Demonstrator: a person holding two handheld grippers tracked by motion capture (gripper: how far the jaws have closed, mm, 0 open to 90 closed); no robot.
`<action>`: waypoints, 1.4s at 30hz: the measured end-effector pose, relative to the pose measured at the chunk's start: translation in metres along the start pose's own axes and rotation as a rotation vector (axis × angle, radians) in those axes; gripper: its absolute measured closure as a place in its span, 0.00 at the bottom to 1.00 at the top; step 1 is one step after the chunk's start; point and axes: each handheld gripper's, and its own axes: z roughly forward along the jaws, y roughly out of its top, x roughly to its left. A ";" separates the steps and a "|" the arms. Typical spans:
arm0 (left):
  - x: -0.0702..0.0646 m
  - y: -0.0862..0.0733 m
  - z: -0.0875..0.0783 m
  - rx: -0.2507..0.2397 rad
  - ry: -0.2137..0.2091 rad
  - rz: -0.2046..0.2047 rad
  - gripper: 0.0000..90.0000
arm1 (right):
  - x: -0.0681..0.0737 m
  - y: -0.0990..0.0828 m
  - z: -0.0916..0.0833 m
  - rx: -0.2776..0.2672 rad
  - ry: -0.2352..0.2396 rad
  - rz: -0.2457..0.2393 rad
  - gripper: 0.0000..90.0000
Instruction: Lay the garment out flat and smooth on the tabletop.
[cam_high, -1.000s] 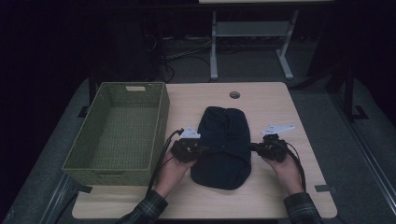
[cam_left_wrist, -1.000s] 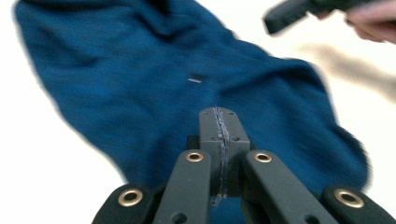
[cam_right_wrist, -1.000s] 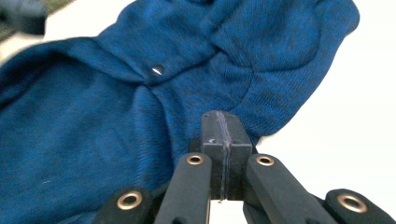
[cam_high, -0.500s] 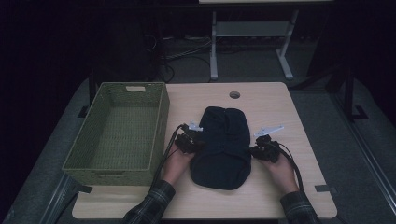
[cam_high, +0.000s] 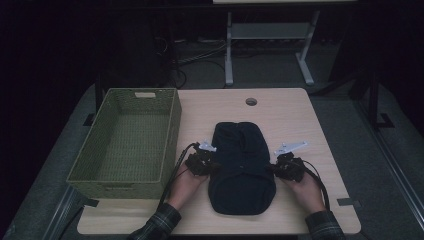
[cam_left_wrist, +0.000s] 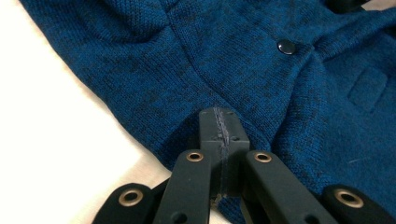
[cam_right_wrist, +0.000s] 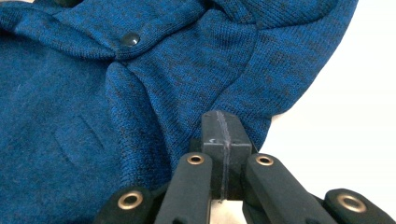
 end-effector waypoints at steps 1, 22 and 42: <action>-0.002 -0.002 -0.001 0.000 0.000 0.010 1.00 | 0.000 -0.001 -0.001 -0.001 0.005 -0.002 1.00; -0.008 -0.011 -0.012 -0.034 -0.040 -0.012 0.89 | 0.011 -0.009 -0.017 -0.034 0.027 0.003 0.82; 0.012 0.031 -0.032 -0.115 0.037 0.010 0.55 | -0.009 0.020 -0.027 -0.099 -0.001 0.023 0.58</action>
